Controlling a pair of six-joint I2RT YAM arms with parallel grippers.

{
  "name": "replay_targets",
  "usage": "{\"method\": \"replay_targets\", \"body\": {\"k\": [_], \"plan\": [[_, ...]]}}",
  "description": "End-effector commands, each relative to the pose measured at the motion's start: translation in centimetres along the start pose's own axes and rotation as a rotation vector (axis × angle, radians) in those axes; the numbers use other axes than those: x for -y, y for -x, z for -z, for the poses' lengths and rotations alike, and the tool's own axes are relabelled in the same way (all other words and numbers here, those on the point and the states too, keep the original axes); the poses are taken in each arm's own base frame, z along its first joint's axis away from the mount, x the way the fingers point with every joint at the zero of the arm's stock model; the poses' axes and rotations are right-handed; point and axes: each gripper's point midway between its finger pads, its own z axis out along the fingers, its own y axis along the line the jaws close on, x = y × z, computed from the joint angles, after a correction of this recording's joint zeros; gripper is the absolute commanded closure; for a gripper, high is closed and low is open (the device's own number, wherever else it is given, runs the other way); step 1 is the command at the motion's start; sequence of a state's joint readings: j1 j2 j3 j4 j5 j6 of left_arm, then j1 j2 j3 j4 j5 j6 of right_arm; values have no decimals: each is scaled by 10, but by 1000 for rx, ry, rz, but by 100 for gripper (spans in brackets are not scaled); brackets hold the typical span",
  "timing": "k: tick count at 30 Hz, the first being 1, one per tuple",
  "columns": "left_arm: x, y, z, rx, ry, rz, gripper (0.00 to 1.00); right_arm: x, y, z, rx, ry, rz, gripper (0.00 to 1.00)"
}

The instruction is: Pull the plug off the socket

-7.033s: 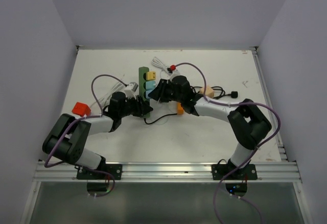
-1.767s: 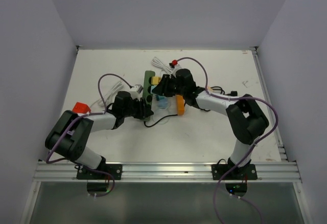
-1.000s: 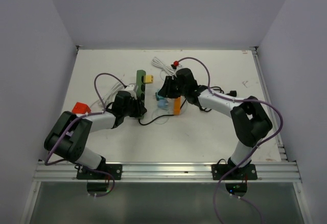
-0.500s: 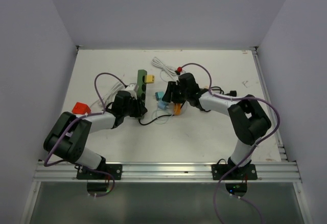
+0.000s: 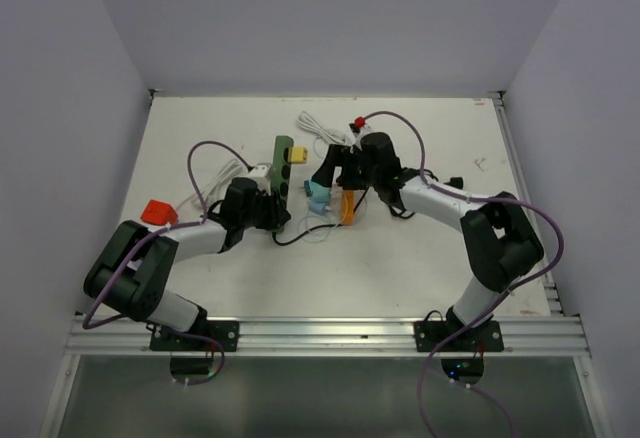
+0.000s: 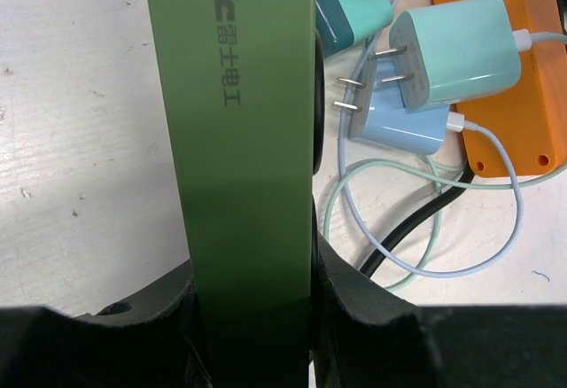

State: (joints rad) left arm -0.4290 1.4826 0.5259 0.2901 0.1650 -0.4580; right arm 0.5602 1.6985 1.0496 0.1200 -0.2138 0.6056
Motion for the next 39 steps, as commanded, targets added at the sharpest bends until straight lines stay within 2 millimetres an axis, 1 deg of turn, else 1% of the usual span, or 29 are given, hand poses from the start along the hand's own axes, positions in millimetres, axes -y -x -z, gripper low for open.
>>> {"method": "replay_targets", "body": {"k": [1,2,3,5,6,7,8,9,10,14,18,19,21,22,24,25,27,28,29,30,31,32,33,34,35,36,37,38,39], "plan": [[27,39,4,124,-89,-81,100,-38,43,3,87,156,-23,16],[31,39,5,126,-98,-90,100,-38,44,-3,83,166,-32,16],[32,38,5,128,-101,-95,100,-45,50,-4,91,186,-30,17],[38,38,5,129,-116,-105,100,-52,56,-8,97,221,-35,18],[40,39,5,133,-124,-110,100,-52,58,-15,95,222,-40,18],[42,38,5,133,-129,-116,100,-55,59,-17,90,232,-43,19],[45,38,5,132,-136,-125,100,-55,60,-19,86,235,-47,19],[46,39,6,138,-133,-130,100,-55,59,-26,77,237,-52,19],[47,38,6,138,-134,-134,100,-55,60,-28,75,238,-59,20],[50,39,8,144,-141,-136,100,-47,56,-40,57,211,-69,24],[49,40,9,150,-134,-136,100,-43,52,-43,50,208,-78,32],[49,40,9,151,-132,-136,100,-44,53,-42,58,209,-76,39],[47,39,8,145,-130,-133,100,-41,51,-41,60,200,-76,45],[49,39,7,146,-133,-136,100,-42,52,-41,65,202,-73,51],[48,39,7,145,-131,-137,100,-40,52,-40,68,194,-66,57],[48,39,7,144,-130,-137,100,-40,52,-40,67,191,-64,63],[48,38,6,141,-129,-139,100,-40,54,-39,74,185,-55,70],[46,37,6,135,-123,-139,100,-40,54,-39,70,182,-54,76],[45,39,5,140,-113,-140,100,-41,57,-38,77,182,-51,79],[42,37,4,130,-97,-141,100,-43,59,-37,79,182,-44,82],[37,35,2,123,-70,-140,100,-42,60,-36,80,181,-41,88],[31,41,1,138,-21,-143,100,-44,62,-35,81,181,-37,89],[25,35,0,110,16,-150,100,-45,63,-34,83,178,-32,90],[23,33,-3,99,39,-155,100,-42,61,-34,73,152,-25,91],[18,38,-4,112,81,-155,100,-44,64,-33,77,144,-14,92],[12,34,-4,94,117,-157,100,-44,66,-31,82,128,14,93],[10,36,-6,91,143,-163,100,-39,60,-31,65,78,20,93],[1,32,-5,78,202,-171,100,-40,65,-29,74,61,31,93],[-2,31,-5,73,230,-180,100,-40,63,-26,67,44,49,94]]}}
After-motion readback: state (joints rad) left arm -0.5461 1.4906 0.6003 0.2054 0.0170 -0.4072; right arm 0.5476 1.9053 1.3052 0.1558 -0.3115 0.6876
